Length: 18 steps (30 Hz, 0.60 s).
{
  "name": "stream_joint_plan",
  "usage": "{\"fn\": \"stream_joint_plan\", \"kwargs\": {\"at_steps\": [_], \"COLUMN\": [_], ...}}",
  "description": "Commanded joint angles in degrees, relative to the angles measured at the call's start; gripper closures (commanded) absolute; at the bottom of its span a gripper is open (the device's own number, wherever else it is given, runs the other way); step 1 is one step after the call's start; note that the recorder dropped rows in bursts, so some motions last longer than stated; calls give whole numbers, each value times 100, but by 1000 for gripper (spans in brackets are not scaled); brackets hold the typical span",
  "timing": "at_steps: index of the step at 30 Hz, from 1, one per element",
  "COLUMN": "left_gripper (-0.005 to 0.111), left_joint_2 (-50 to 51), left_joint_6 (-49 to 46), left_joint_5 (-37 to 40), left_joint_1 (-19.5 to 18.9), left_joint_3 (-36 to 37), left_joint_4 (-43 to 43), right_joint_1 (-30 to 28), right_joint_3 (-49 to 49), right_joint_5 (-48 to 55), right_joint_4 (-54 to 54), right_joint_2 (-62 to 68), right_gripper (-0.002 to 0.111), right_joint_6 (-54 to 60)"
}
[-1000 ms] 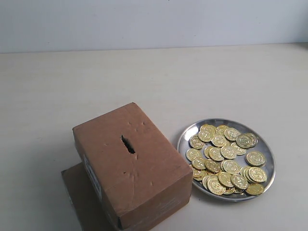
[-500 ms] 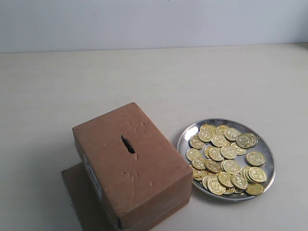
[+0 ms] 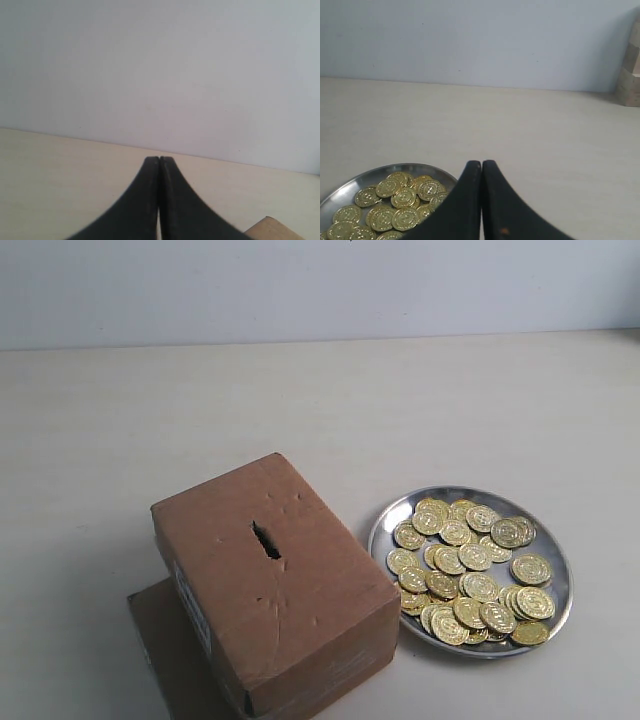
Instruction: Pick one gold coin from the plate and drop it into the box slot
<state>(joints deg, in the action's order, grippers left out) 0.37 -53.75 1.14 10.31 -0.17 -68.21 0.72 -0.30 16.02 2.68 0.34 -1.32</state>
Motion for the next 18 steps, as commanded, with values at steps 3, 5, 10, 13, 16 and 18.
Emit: {"fn": "stream_joint_plan", "kwargs": {"at_steps": [3, 5, 10, 13, 16, 18], "left_gripper": [107, 107, 107, 107, 107, 107], "left_joint_2": [-37, -37, -37, -37, -37, -37], "left_joint_6": [4, 4, 4, 4, 4, 4], "left_joint_5": [10, 10, 10, 10, 10, 10], "left_joint_1": [-8, -8, -8, -8, -8, -8], "left_joint_3": [17, 17, 17, 17, 17, 17], "left_joint_4": [8, 8, 8, 8, 8, 8], "right_joint_1": [-33, -33, 220, 184, 197, 197], "right_joint_3": [30, 30, 30, 30, 30, 30], "right_joint_5": [-19, -19, -19, -19, -19, -19], "right_joint_4": [78, 78, 45, 82, 70, 70], "right_joint_2": [-34, -34, -34, -34, -34, -34], "right_gripper": [108, 108, 108, 108, 108, 108], "right_joint_6": [-32, -32, -32, -32, -32, -32]}}
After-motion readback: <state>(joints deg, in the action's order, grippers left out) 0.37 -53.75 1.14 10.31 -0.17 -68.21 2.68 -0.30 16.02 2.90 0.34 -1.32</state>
